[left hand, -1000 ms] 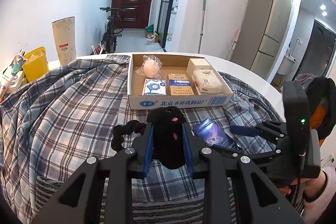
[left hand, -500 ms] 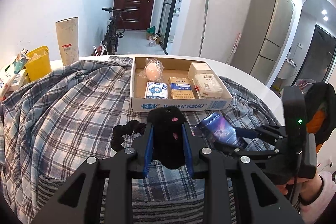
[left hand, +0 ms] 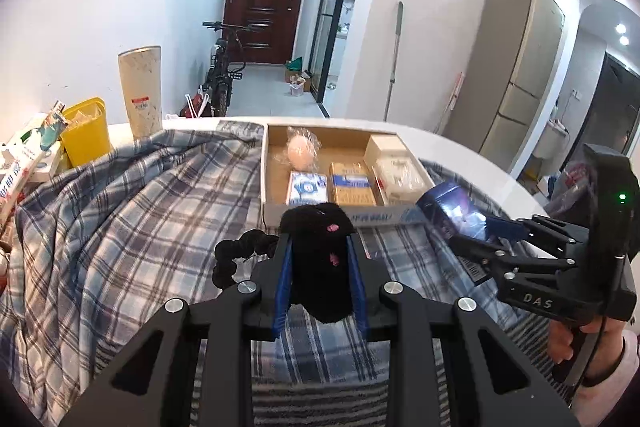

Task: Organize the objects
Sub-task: 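Grasp the purple card pack with the right tool while the left tool lifts the hair tie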

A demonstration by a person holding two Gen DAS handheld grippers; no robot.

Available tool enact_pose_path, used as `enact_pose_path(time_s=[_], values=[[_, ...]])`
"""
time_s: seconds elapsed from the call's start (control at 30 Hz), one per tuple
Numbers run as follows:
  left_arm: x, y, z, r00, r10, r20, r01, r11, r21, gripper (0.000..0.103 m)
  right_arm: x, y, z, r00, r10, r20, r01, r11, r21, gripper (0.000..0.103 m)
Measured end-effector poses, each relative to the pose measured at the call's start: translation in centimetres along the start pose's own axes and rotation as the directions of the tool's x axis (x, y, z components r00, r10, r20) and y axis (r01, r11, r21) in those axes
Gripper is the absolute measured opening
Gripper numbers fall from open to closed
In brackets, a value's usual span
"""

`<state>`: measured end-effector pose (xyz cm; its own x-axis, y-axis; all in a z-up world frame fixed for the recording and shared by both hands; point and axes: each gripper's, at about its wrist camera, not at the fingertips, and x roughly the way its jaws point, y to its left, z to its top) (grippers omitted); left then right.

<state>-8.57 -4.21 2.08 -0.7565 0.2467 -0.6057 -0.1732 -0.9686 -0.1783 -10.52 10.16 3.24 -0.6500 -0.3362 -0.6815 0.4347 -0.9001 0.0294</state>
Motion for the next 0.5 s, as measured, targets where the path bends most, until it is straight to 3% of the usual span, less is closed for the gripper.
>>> enact_pose_path(time_s=[0.2, 0.33, 0.5], values=[[-2.0, -0.6, 5.7, 0.995, -0.016, 0.103, 0.014, 1.0, 0.021, 0.028, -2.9, -0.2, 5.1, 0.992, -0.025, 0.122, 0.023, 1.0, 0.021, 0.05], [-2.9, -2.1, 9.9, 0.979, 0.016, 0.201, -0.027, 0.998, 0.054, 0.028, -4.9, -0.2, 9.1, 0.974, -0.033, 0.224, 0.021, 0.998, 0.058, 0.05], [-3.0, -3.7, 14.1, 0.964, -0.002, 0.266, -0.017, 0.997, 0.071, 0.028, -6.3, -0.7, 12.9, 0.944, -0.095, 0.316, 0.057, 0.99, 0.128, 0.05]])
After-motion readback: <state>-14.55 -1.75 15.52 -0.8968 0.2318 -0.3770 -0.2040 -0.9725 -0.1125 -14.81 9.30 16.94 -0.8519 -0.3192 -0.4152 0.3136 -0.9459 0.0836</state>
